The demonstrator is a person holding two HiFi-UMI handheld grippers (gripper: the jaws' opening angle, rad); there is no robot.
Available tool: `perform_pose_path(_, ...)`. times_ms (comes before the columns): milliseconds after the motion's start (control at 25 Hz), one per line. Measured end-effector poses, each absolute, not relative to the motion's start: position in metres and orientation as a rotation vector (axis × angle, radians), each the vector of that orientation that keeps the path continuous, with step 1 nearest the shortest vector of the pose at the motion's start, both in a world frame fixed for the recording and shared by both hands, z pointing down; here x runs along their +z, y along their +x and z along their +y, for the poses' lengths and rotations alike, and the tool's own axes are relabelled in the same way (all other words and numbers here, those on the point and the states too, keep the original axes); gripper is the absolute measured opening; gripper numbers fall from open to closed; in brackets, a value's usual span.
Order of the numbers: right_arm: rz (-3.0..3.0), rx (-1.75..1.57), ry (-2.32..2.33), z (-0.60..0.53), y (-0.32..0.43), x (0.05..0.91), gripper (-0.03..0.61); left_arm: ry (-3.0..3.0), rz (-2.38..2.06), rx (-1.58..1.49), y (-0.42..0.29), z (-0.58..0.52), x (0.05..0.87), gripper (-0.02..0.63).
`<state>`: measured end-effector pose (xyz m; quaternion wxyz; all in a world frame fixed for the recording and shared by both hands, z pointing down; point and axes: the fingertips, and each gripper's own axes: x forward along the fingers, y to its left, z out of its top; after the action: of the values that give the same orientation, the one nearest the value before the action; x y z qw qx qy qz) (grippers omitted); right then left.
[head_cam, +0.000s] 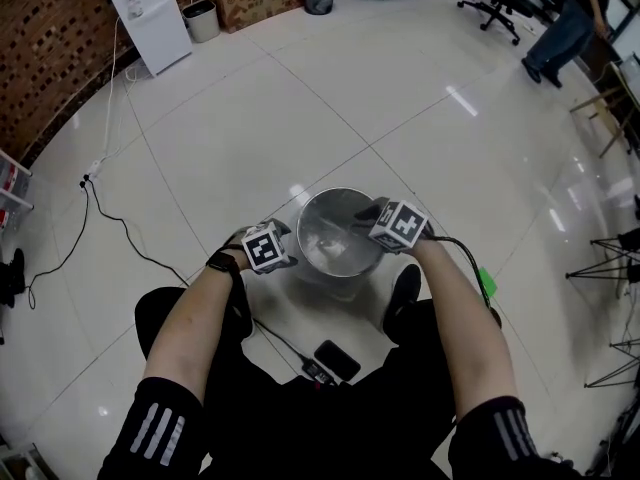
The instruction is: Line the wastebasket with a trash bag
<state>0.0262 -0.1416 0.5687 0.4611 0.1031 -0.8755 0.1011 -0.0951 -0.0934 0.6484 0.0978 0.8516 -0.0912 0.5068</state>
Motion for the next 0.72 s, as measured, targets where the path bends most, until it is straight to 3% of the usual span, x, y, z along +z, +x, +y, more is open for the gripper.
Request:
perform_pose_path(160, -2.029, 0.186, 0.086, -0.112, 0.015, 0.602, 0.197, 2.518, -0.367, 1.556, -0.092, -0.101, 0.664, 0.334)
perform_pose_path(320, -1.962, 0.168, 0.057, -0.112, 0.001, 0.627, 0.238, 2.55, -0.4, 1.55, -0.079, -0.105, 0.672, 0.347)
perform_pose_path(720, -1.783, 0.242, -0.021, -0.123, -0.011, 0.717, 0.241, 2.545, -0.37, 1.556, -0.075, -0.107, 0.688, 0.368)
